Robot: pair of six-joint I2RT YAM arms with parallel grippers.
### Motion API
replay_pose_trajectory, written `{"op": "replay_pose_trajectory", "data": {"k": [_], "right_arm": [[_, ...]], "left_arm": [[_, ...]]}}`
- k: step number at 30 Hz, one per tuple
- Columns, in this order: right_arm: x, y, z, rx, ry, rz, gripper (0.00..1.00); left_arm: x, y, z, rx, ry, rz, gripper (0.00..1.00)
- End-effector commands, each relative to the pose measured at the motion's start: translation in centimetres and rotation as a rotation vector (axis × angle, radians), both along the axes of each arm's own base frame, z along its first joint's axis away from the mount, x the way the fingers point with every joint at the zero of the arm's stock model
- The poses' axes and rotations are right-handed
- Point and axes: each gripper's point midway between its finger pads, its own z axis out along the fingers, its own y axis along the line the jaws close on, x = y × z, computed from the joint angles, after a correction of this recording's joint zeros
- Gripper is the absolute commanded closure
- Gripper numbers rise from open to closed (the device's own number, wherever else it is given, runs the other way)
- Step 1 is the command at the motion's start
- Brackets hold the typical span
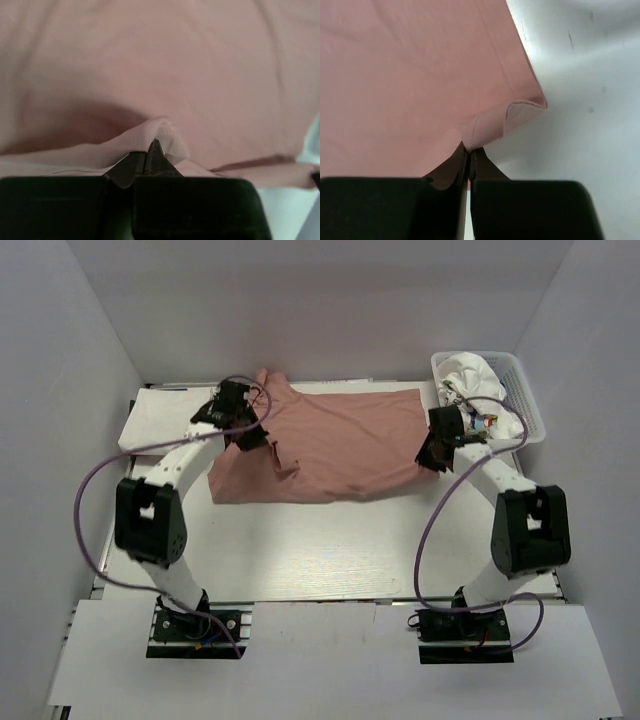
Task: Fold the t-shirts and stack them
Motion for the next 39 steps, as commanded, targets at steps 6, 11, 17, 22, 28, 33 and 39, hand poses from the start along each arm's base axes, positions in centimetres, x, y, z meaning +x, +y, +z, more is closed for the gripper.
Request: {"op": "replay_pose_trajectory", "data": {"k": [6,11,17,22,28,33,39], "right_arm": [[8.7,-1.5,-0.5,-0.055,0.029,-0.050,1.00],[13.1,-1.4,0.5,-0.065,0.006,-0.033,0.38],[12.7,3.0,1.2,-0.022,-0.020,0.174,0.10],[10.4,6.7,-0.4,0.018,-0.051,0.315,0.10],[10.2,6.6,-4.8,0.015,0.031,0.293,0.10],[7.2,6.1,-8.0,0.013,0.132,0.287,0.10],[-5.0,3.2,-9.5,-0.003,0.243,0.183,0.10]], "left_arm": [[9.1,5.2,-2.9,0.119,0.039,0.134,1.00],[13.3,7.3,-4.2,0.130,0.049,0.177,0.77],[14.6,7.5,-3.6,0.091,0.018,0.145,0.00],[11.3,5.6,-3.6,0.049,0.009,0.067,0.00],[5.0,4.4,-9.0,0.036,0.122,0.002,0.00],[-1.6,5.9,-14.7,0.089,0.316,0.027,0.00],[-12.1,8.4,-16.4,0.147,0.483,0.115,0.00]]}}
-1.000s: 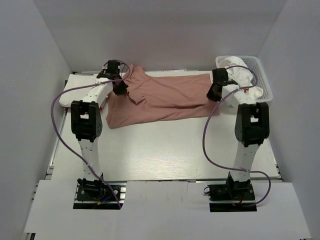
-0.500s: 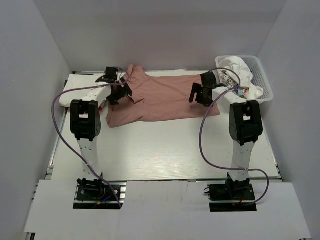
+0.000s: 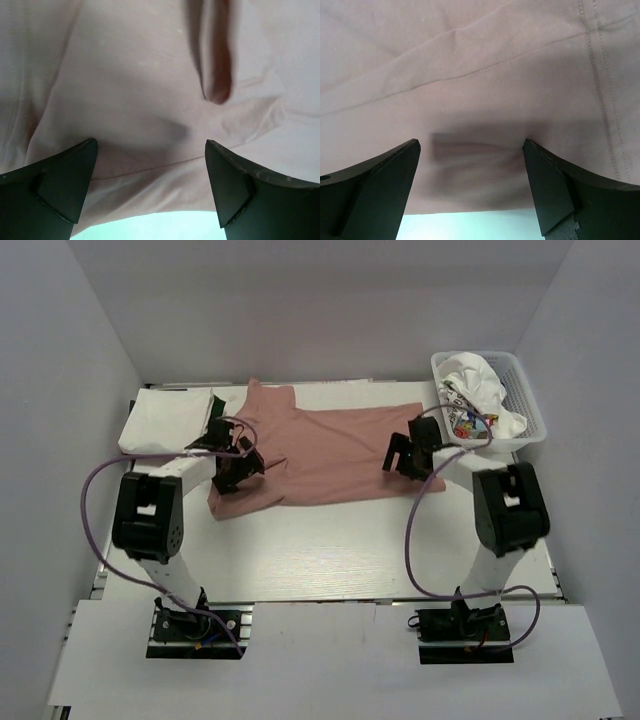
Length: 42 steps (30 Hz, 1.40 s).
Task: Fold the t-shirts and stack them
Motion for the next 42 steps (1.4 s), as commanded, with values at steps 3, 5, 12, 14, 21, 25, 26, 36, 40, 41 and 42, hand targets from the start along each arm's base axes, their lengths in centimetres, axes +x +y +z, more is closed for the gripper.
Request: {"op": "replay_pose_trajectory", "data": {"k": [3,5,12,14,21,25,26,36,40,41,42], "right_arm": [[-16.9,-4.0,-5.8,-0.133,0.345,-0.112,0.10],[-19.5,-3.4,-4.1,-0.116,0.303,-0.074,0.10],[-23.9,-1.4,1.4,-0.014,0.133,0.065,0.10],[-22.7,-0.5,3.1,0.034,0.035,0.081,0.10],[-19.6,1.7,4.9,0.128,-0.073,0.074,0.10],[-18.0,1.8,6.1,0.108,-0.098,0.044,0.10],[-18.0,1.7,6.1,0.102,-0.097,0.044,0.10],[-14.0,-0.4,7.4,-0.027,-0.156,-0.105,0.10],[-13.3,0.0,6.7,-0.055,-0.122,-0.078,0.10],[-13.4,-0.1,6.4,-0.061,-0.110,-0.079,0.10],[-13.3,-0.3,6.2,-0.067,-0.103,-0.086,0.10]], "left_arm": [[-15.6,3.5,-3.4,0.102,0.341,0.110,0.00],[-19.2,3.7,-3.3,0.102,0.371,0.123,0.00],[-20.6,-0.7,2.8,-0.134,0.114,0.018,0.00],[-19.5,-1.0,4.3,-0.146,0.066,0.014,0.00],[-17.5,-6.1,2.5,-0.266,0.070,-0.147,0.00],[-14.6,-8.5,2.4,-0.274,0.052,-0.221,0.00],[-13.8,-8.8,1.8,-0.267,0.058,-0.229,0.00],[0.0,-11.5,5.6,-0.189,-0.115,-0.261,0.00],[3.1,-11.9,7.2,-0.105,-0.151,-0.319,0.00],[3.2,-12.2,7.6,-0.112,-0.163,-0.345,0.00],[3.5,-12.5,8.0,-0.119,-0.188,-0.361,0.00]]}}
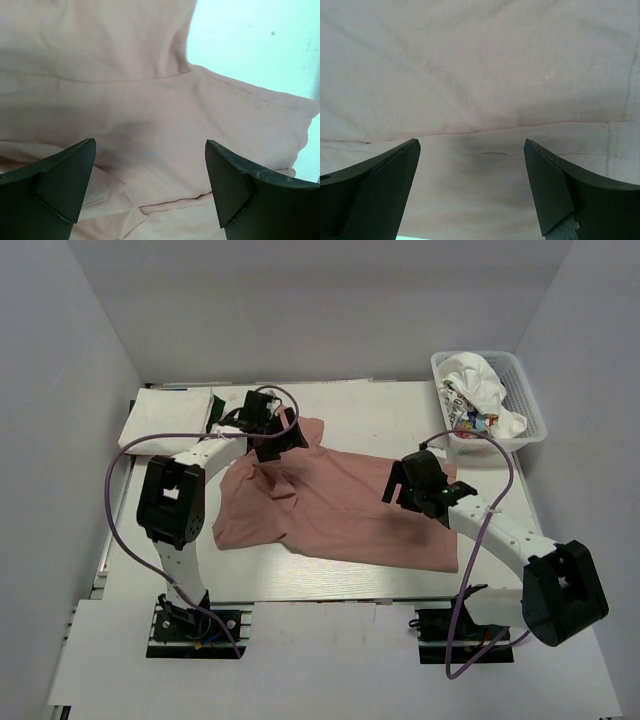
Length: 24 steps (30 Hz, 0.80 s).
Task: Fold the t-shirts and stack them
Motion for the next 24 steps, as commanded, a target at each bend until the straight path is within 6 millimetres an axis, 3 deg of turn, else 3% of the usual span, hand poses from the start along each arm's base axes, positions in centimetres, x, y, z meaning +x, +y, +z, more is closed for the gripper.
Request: {"op": "replay_pose_trajectory", "data": {"k": [1,3,6,7,8,9,10,11,12,13,14,15,16,17,18,19,20,21,22,24], "right_arm": [[0.9,-0.5,0.5,-0.026,-0.014,-0.030,0.10],[0.9,0.2,0.6,-0.008,-0.006,-0.009,0.10],[0.8,2.6,1.1,-0.041,-0.037,0.248,0.10],[1.7,3.9,2.2,-0.026,-0.094,0.300,0.10],[1.4,5.2,1.7,-0.079,-0.099,0.424,0.10],[1.8,7.4,3.3,-0.071,-0.150,0.490,0.10],[1.3,9.2,2.7,-0.090,-0.144,0.560,0.10],[1.6,9.9,2.9,-0.142,-0.169,0.616,0.10],[1.8,11.9,3.0,-0.161,-0.177,0.658,0.10],[2.0,14.1,2.6,-0.163,-0.188,0.704,0.10],[2.9,15.4,3.5,-0.172,-0.240,0.741,0.10],[2.3,16.8,1.0,-0.203,-0.194,0.788,0.10],[2.5,17.7,1.0,-0.204,-0.209,0.816,0.10],[3.8,19.7,2.7,-0.175,-0.273,0.821,0.10],[3.8,20.5,0.3,-0.192,-0.229,0.849,0.10],[3.4,21.9,0.1,-0.172,-0.226,0.893,0.10],[4.6,24.1,2.5,-0.141,-0.290,0.898,0.10],[4.2,25.3,0.2,-0.161,-0.260,0.954,0.10],[4.2,26.7,0.9,-0.173,-0.295,0.994,0.10],[4.5,27.8,-1.0,-0.218,-0.282,1.017,0.10]], "left_arm": [[0.4,-0.4,2.4,0.019,-0.075,-0.072,0.00],[0.1,-0.7,1.8,0.017,-0.036,-0.097,0.00],[-1.3,0.4,1.7,0.058,-0.002,-0.085,0.00],[-1.8,1.1,2.1,0.057,-0.007,-0.074,0.00],[-2.8,2.2,3.6,0.064,-0.053,-0.023,0.00],[-3.4,3.0,4.4,0.061,-0.069,0.034,0.00],[-5.0,5.2,2.8,0.123,-0.045,0.116,0.00],[-6.1,6.2,3.0,0.132,-0.045,0.168,0.00],[-7.4,7.1,5.1,0.098,-0.079,0.244,0.00],[-9.3,9.3,3.2,0.158,-0.040,0.329,0.00],[-11.3,10.6,2.3,0.188,0.007,0.384,0.00],[-12.3,11.9,3.2,0.173,-0.018,0.453,0.00],[-14.5,12.8,0.9,0.198,0.033,0.481,0.00],[-15.2,13.0,0.3,0.184,0.038,0.499,0.00],[-15.8,12.6,-0.2,0.154,0.036,0.482,0.00],[-17.4,12.5,-2.1,0.139,0.088,0.472,0.00],[-18.1,12.3,-2.9,0.127,0.101,0.459,0.00],[-17.9,11.8,-3.3,0.098,0.090,0.446,0.00],[-18.7,12.0,-4.7,0.107,0.123,0.458,0.00],[-18.7,11.8,-5.5,0.104,0.140,0.450,0.00]]}}
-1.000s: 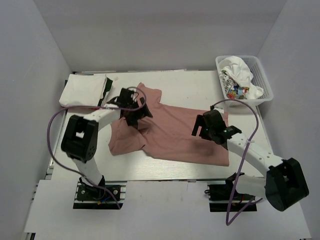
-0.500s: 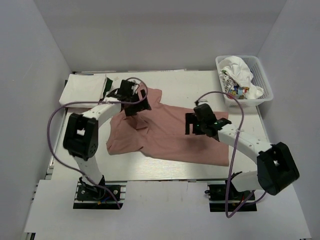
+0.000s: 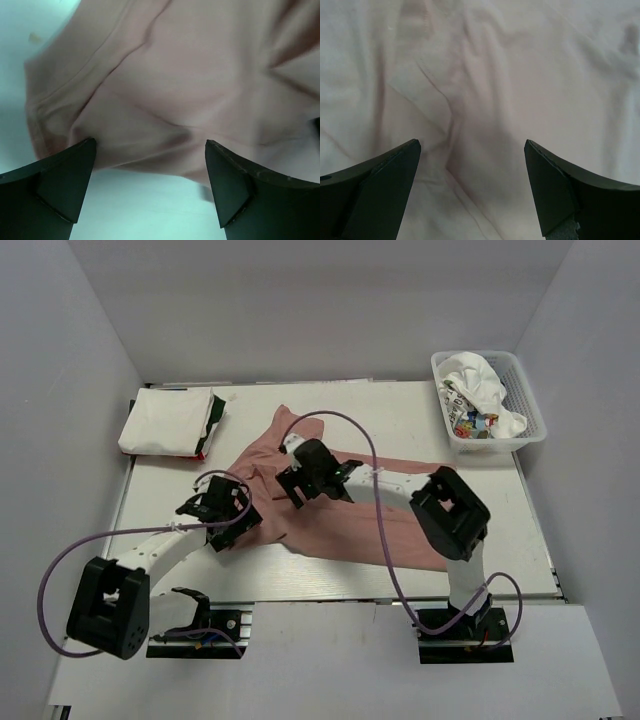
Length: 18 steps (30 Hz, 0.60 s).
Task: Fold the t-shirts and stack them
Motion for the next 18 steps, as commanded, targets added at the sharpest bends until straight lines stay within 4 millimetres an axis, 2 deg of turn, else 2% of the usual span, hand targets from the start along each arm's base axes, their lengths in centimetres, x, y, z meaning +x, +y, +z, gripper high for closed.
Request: {"op": "replay_pose_trajectory", "data": {"k": [1,2,3,4,5,6,8,9,11,12,13,14,16,18], "right_arm": [[0.8,4.1,0.9,0.009,-0.091,0.117,0.10],[0.8,4.5,0.9,0.012,-0.090,0.130,0.10],[1.1,5.1,1.1,0.025,-0.117,0.148,0.10],[1.2,5.3,-0.3,0.002,-0.109,0.151,0.10],[1.3,5.3,-0.6,-0.014,-0.115,0.147,0.10],[2.0,5.8,0.0,-0.014,-0.124,0.137,0.10],[2.8,5.0,-1.9,-0.078,-0.127,0.086,0.10],[3.7,5.3,-1.3,-0.070,-0.146,0.063,0.10],[4.8,4.7,-1.1,-0.065,-0.158,-0.037,0.10],[6.1,3.6,-1.4,-0.076,-0.170,-0.092,0.10],[7.1,3.0,-0.3,-0.054,-0.200,-0.171,0.10],[8.5,1.8,0.2,-0.028,-0.189,-0.255,0.10],[9.8,1.0,0.9,-0.004,-0.183,-0.323,0.10],[11.1,-0.7,0.7,0.014,-0.147,-0.398,0.11]], "left_arm": [[0.3,-0.5,-1.1,-0.035,-0.002,0.019,0.00],[0.4,-0.4,-1.1,-0.027,-0.004,0.024,0.00],[0.1,0.6,-1.6,0.023,0.021,0.057,0.00],[-1.1,1.4,-2.4,0.063,0.078,0.065,0.00],[-1.6,1.8,-2.6,0.078,0.100,0.087,0.00],[-2.0,2.7,-2.8,0.116,0.113,0.111,0.00],[-3.2,3.2,-2.9,0.134,0.153,0.136,0.00],[-3.5,3.8,-3.0,0.160,0.164,0.154,0.00],[-4.9,4.7,-3.1,0.184,0.213,0.186,0.00],[-5.4,5.0,-3.4,0.197,0.231,0.199,0.00],[-5.7,5.1,-3.5,0.199,0.242,0.207,0.00],[-7.2,5.7,-4.0,0.226,0.297,0.226,0.00],[-7.9,6.1,-4.6,0.237,0.331,0.242,0.00],[-8.5,6.3,-4.6,0.246,0.351,0.241,0.00]]}}
